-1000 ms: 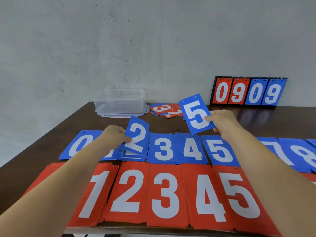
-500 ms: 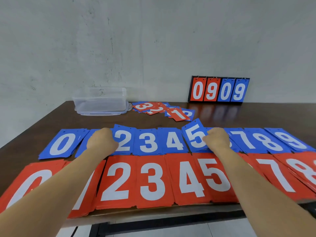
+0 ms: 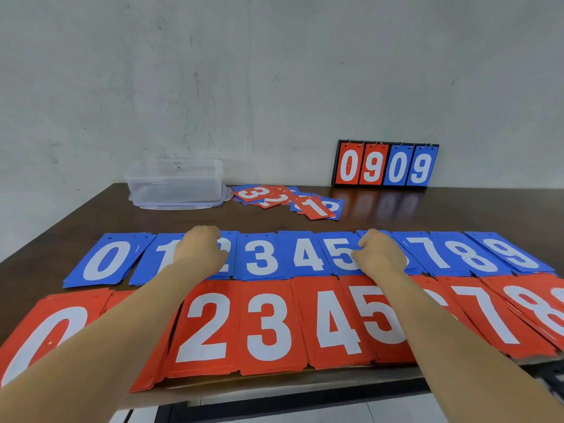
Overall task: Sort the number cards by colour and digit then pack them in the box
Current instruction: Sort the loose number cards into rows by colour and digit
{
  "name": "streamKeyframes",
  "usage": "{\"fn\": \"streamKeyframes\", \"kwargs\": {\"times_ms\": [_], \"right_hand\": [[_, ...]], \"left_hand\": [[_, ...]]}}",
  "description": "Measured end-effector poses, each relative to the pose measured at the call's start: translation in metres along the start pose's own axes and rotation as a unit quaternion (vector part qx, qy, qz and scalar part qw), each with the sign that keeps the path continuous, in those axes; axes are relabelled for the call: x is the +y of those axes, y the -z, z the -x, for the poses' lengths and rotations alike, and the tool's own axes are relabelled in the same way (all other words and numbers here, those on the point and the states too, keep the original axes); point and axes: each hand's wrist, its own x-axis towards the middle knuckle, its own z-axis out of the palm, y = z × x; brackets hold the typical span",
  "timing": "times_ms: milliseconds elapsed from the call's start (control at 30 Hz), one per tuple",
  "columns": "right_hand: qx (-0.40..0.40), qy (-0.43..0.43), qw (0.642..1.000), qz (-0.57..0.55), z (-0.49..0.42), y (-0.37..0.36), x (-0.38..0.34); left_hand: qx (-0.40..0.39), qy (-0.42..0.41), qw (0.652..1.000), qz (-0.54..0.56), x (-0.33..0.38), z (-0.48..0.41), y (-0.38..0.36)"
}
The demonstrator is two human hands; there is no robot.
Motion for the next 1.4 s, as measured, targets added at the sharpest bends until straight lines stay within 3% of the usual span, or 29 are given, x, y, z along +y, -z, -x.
{"fn": "streamKeyframes", "kwargs": {"times_ms": [300, 667, 867, 967, 1100, 1267, 1400], "right_hand": [[0.001, 0.055, 0.997, -0.049, -0.025, 0.013, -0.018], [-0.058, 0.085, 0.994, -0.037, -0.138, -0.016, -0.017], [-0.118, 0.168, 0.979, 0.016, -0.174, -0.04, -0.03], [-0.132, 0.204, 0.964, 0.106, -0.19, -0.052, -0.029], [-0.142, 0.244, 0.946, 0.156, -0.202, -0.051, -0.015], [-0.161, 0.264, 0.942, 0.13, -0.202, -0.039, 0.011], [-0.168, 0.25, 0.949, 0.087, -0.197, -0.021, 0.028]], "left_hand": [[-0.002, -0.008, 1.0, 0.025, 0.033, -0.024, -0.002], [-0.013, 0.023, 0.997, 0.073, 0.07, -0.094, -0.027], [-0.032, 0.012, 0.996, 0.083, 0.101, -0.124, -0.052], [-0.049, -0.005, 0.996, 0.081, 0.122, -0.136, -0.065], [-0.106, -0.09, 0.99, -0.012, 0.152, -0.149, -0.087], [-0.204, -0.182, 0.945, -0.18, 0.172, -0.147, -0.101], [-0.211, -0.213, 0.936, -0.184, 0.165, -0.149, -0.092]]}}
